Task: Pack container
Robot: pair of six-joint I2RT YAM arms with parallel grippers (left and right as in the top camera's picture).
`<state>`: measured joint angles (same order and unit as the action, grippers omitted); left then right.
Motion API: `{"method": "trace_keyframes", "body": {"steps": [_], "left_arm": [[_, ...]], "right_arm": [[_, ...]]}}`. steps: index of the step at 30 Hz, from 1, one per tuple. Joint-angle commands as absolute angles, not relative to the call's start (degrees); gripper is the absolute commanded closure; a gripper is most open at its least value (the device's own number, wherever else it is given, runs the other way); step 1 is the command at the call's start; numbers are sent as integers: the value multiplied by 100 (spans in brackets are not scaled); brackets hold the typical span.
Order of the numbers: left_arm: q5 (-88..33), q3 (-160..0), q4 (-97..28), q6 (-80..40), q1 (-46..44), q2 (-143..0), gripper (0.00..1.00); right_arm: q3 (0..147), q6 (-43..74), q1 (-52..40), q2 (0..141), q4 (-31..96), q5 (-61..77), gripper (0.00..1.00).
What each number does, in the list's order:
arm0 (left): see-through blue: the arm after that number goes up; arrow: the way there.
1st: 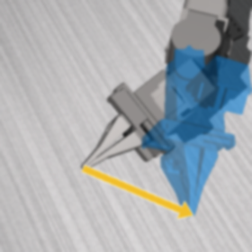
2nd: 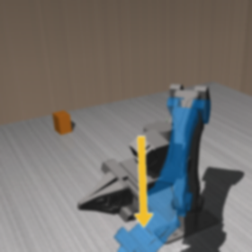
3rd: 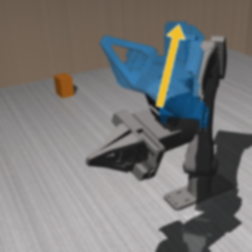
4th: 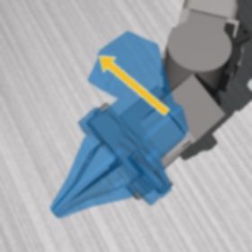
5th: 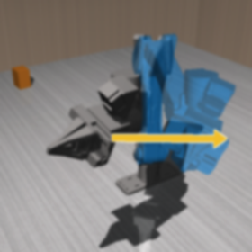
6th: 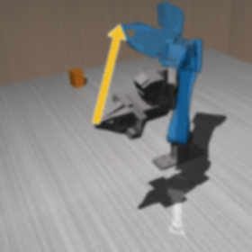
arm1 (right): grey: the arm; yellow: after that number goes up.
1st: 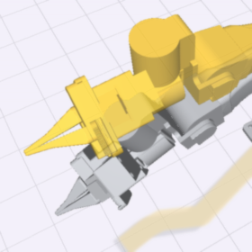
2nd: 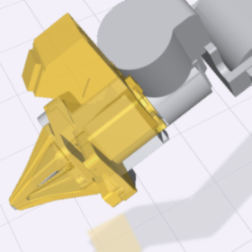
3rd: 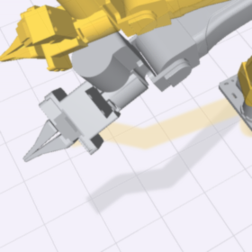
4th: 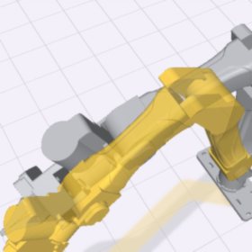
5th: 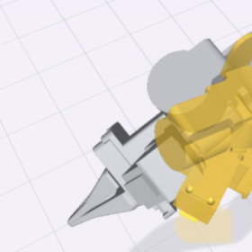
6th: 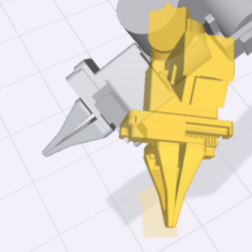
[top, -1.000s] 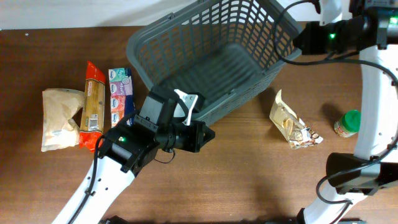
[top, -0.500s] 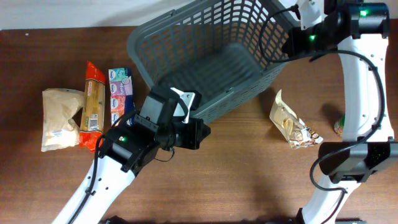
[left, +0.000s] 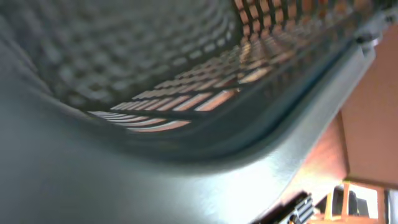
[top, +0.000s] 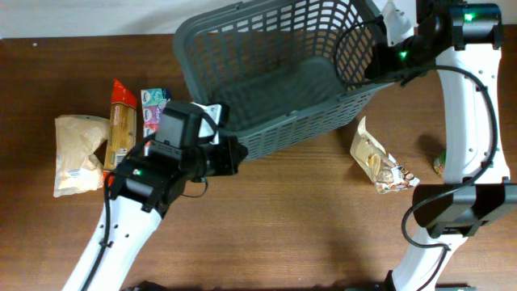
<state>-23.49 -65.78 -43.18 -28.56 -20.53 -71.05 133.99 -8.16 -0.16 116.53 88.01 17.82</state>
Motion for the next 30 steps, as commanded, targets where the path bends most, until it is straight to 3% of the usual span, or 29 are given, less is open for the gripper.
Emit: {"method": "trace_keyframes", "body": {"steps": [1, 14, 30], "left_arm": [[-2265, -6593, -4224, -2759, -1785, -7166, 98], [-2285, -6595, -4217, -2449, -786, -7166, 98], [-2324, -6672, -4198, -2220, -519, -7072, 98]], "right_arm": [[13432, -878, -213, 11780, 8954, 1686, 96], [13432, -875, -600, 11778, 9579, 1535, 96], [13579, -768, -707, 11703, 9520, 1601, 96]]}}
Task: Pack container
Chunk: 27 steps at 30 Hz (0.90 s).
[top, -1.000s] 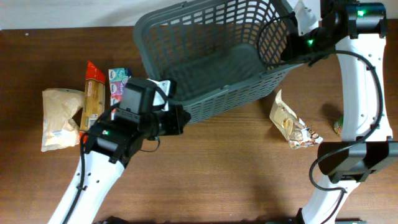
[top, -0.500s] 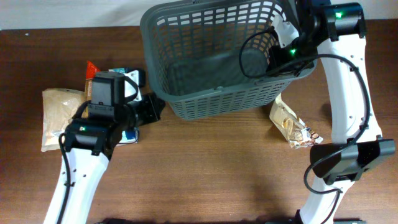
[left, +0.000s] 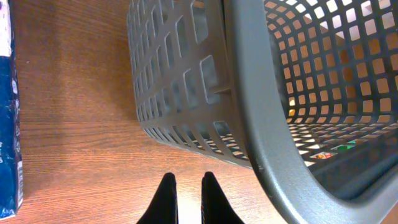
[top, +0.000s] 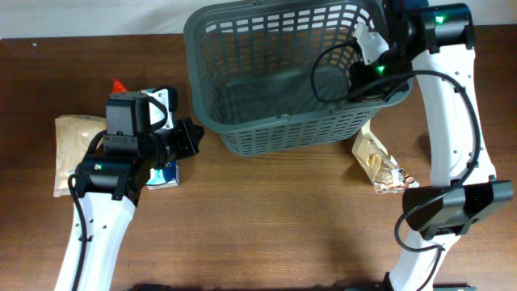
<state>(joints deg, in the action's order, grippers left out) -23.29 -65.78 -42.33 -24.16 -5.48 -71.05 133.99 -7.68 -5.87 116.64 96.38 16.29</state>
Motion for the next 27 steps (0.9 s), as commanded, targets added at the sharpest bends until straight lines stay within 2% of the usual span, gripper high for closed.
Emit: {"method": "trace_keyframes", "body": {"steps": [1, 10, 14, 20, 27], "left_arm": [[-2303, -6698, -4198, -2163, -517, -7032, 98], [-1809, -7089, -4211, -1918, -519, -6281, 98], [-1492, -7089, -4353, -1920, -519, -5857, 98], [-602, -7089, -5026, -1922, -519, -5210, 98], [-1011, -7089, -5411, -2139, -521, -4925, 98]], "right_arm": [[13664, -766, -716, 11703, 9463, 1601, 96], [15489, -427, -703, 11703, 9078, 1505, 96], [16462, 167, -464, 11699, 9076, 556, 96], [16866, 397, 410, 11699, 9284, 14, 92], [16853, 499, 1505, 11893, 9515, 331, 96]]}}
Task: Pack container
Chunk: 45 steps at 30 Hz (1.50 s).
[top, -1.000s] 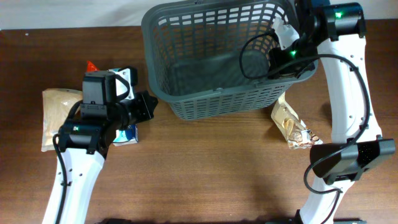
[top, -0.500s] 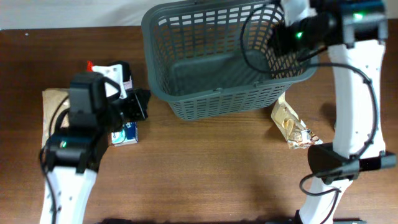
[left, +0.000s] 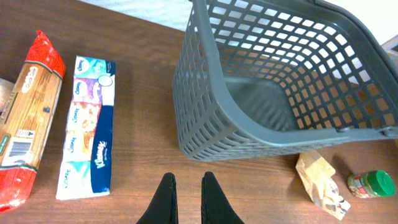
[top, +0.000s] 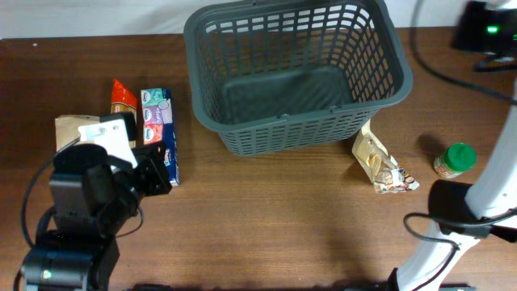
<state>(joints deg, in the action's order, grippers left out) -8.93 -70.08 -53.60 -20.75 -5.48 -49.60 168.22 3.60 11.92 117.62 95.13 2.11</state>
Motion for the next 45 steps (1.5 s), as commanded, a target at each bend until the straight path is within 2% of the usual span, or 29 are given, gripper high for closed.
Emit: {"method": "trace_keyframes", "body": {"steps": [1, 6, 17, 25, 45], "left_arm": [[-1127, -7089, -5417, -2139, -523, -4930, 98], [-1573, -7089, -5430, -2139, -526, -5013, 98], [-1535, -7087, -5795, -2134, -523, -5050, 98], [-1361, -7087, -5861, -2130, -523, -5057, 98], [-1264, -7087, -5937, -2134, -523, -5094, 98]], "right_arm": [[16853, 497, 1614, 11928, 9511, 508, 96], [16833, 478, 1806, 12169, 9526, 729, 96], [16525, 475, 1796, 13015, 9564, 757, 96], [16521, 43, 1726, 13465, 9732, 1599, 96], [16518, -255, 661, 13552, 9732, 1992, 96]]}}
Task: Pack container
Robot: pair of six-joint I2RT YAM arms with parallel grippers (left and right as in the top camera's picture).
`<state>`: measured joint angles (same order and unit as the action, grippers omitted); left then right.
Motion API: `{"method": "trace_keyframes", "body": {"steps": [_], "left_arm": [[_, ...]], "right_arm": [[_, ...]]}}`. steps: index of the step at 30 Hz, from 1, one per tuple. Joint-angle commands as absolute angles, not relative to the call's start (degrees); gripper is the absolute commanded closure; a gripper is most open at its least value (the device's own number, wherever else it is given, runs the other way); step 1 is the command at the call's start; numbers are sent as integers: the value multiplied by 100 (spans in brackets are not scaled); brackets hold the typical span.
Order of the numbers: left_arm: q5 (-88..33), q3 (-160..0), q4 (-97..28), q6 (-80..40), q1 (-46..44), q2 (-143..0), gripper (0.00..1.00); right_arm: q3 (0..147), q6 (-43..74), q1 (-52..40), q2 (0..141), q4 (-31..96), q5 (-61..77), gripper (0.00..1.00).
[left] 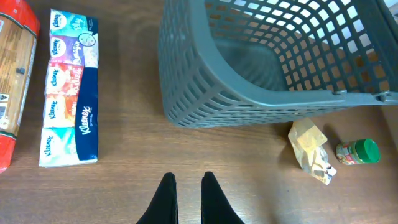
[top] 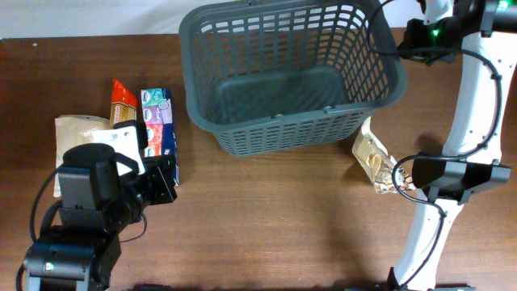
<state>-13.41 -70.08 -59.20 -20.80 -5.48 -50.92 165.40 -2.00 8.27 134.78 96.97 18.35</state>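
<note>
The grey mesh basket (top: 291, 73) stands upright and empty at the back middle of the table, and the left wrist view looks down on the basket (left: 261, 68). My left gripper (left: 185, 178) hangs high above bare wood in front of it, shut with nothing between the fingers. A Kleenex tissue pack (left: 68, 87), a red pasta packet (left: 15, 81) and a beige bag (top: 77, 149) lie to the left. To the right are a snack pouch (left: 313, 152) and a green-lidded jar (left: 357, 151). My right gripper (top: 412, 39) sits by the basket's right rim; its jaws are not visible.
The table (top: 283, 226) is brown wood. My right arm (top: 477, 105) hangs over the right edge and covers the jar in the overhead view. My left arm (top: 89, 218) fills the front left corner.
My right arm's wrist was off at the far right corner and is now next to the basket's right rim. The basket sits slightly further left. My left wrist now looks more steeply down.
At first the basket was tilted off the table, my left gripper at its front left corner and my right at its right rim. Then it stood flat at the back with my left gripper drawn away. Both arms then stood clear; now the right is back beside the rim.
</note>
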Motion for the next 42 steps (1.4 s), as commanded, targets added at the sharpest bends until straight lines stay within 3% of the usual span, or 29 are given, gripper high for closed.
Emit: {"method": "trace_keyframes", "body": {"steps": [1, 17, 29, 35, 42], "left_arm": [[-1264, -7087, -5940, -2134, -523, -5094, 98], [-1282, -7087, -5946, -2139, -523, -5186, 98], [-2976, -7087, -5739, -2137, -655, -6163, 98], [-2801, -7087, -5387, -2139, -1278, -6458, 98], [-1953, -7087, -5356, -2137, -1411, -6530, 98]], "right_arm": [[16518, -255, 631, 13552, 9732, 1992, 96], [16518, 117, 489, 13552, 9734, 2064, 96], [16518, 113, 217, 13552, 9732, 2053, 96], [16518, 113, 185, 13552, 9732, 2038, 96], [16518, 113, 189, 13552, 9732, 2036, 96]]}}
